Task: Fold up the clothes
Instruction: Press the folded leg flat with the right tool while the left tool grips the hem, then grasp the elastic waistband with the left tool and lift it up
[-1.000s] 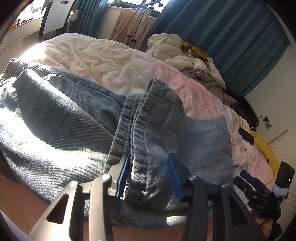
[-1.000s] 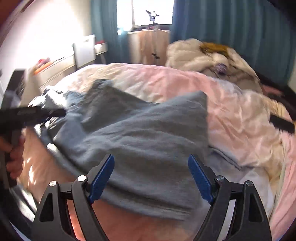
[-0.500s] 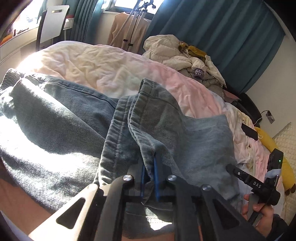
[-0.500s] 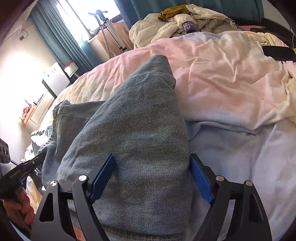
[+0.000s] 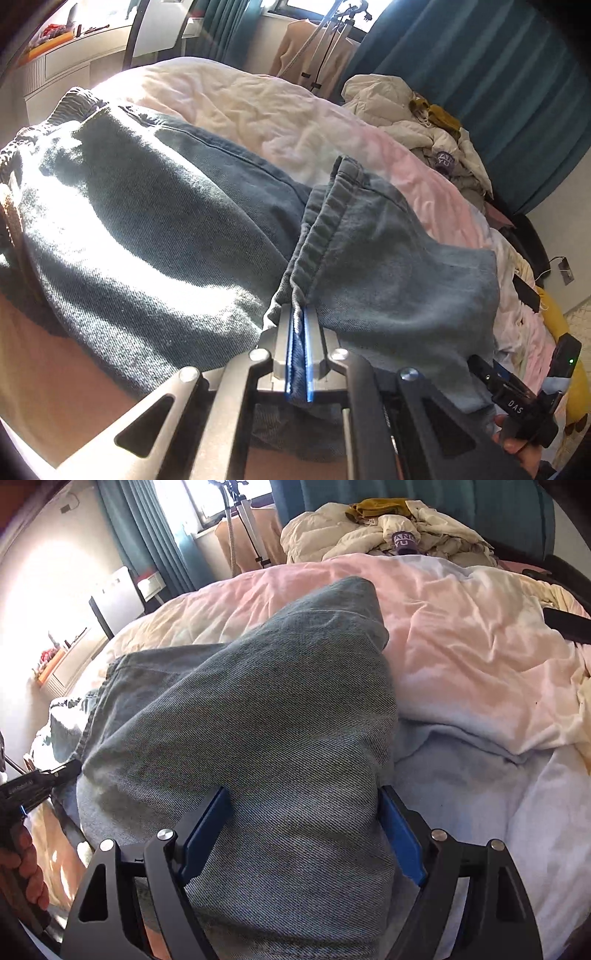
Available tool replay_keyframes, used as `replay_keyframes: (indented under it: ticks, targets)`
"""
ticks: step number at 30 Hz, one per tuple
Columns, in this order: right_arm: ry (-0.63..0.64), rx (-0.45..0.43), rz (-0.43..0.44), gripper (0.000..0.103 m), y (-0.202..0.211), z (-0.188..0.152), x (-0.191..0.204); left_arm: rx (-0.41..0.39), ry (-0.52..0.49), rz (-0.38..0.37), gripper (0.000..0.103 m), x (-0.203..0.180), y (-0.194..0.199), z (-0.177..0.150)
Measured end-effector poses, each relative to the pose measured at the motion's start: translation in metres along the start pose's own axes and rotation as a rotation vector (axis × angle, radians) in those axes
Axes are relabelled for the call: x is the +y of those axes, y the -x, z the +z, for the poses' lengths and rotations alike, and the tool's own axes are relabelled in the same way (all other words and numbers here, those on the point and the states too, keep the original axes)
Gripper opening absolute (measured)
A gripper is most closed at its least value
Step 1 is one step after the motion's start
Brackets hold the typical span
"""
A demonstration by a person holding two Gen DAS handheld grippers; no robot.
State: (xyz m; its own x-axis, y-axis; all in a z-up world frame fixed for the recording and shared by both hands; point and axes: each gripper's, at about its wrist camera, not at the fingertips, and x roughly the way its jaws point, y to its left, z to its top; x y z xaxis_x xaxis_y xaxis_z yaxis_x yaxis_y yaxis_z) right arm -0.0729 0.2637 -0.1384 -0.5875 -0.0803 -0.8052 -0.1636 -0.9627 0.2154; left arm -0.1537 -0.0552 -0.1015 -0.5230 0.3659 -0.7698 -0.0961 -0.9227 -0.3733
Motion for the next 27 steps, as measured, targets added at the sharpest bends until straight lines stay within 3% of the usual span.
replay_keyframes:
  ticks: [2, 5, 10, 12, 15, 18, 23, 25, 27]
  targets:
    - [-0.006, -0.002, 0.005, 0.082, 0.001, -0.001, -0.002, 0.0, 0.049, -0.038, 0.005, 0.008, 0.003, 0.001]
    - [-0.025, -0.002, 0.022, 0.082, 0.003, -0.001, -0.006, -0.007, 0.136, -0.093, 0.015, 0.021, 0.012, 0.003]
    - [-0.042, 0.003, 0.033, 0.082, 0.006, -0.004, -0.01, -0.177, 0.269, -0.098, 0.025, 0.045, 0.063, 0.007]
    - [-0.047, 0.005, 0.037, 0.082, 0.008, -0.005, -0.011, -0.202, 0.354, -0.122, 0.046, 0.066, 0.076, 0.01]
    - [-0.053, 0.006, 0.04, 0.082, 0.009, -0.005, -0.012, -0.189, 0.462, -0.165, 0.069, 0.098, 0.084, 0.011]
    - [-0.068, 0.009, 0.048, 0.082, 0.009, -0.005, -0.013, -0.155, 0.548, -0.169, 0.069, 0.13, 0.085, 0.011]
    - [-0.086, 0.016, 0.045, 0.082, 0.01, -0.006, -0.013, -0.169, 0.684, -0.14, 0.073, 0.175, 0.079, 0.001]
    - [-0.098, 0.019, 0.043, 0.082, 0.008, -0.004, -0.012, -0.127, 0.778, -0.13, 0.073, 0.196, 0.064, -0.005]
    - [-0.109, 0.018, 0.039, 0.082, 0.009, -0.004, -0.011, -0.096, 0.881, -0.183, 0.073, 0.212, 0.053, -0.013]
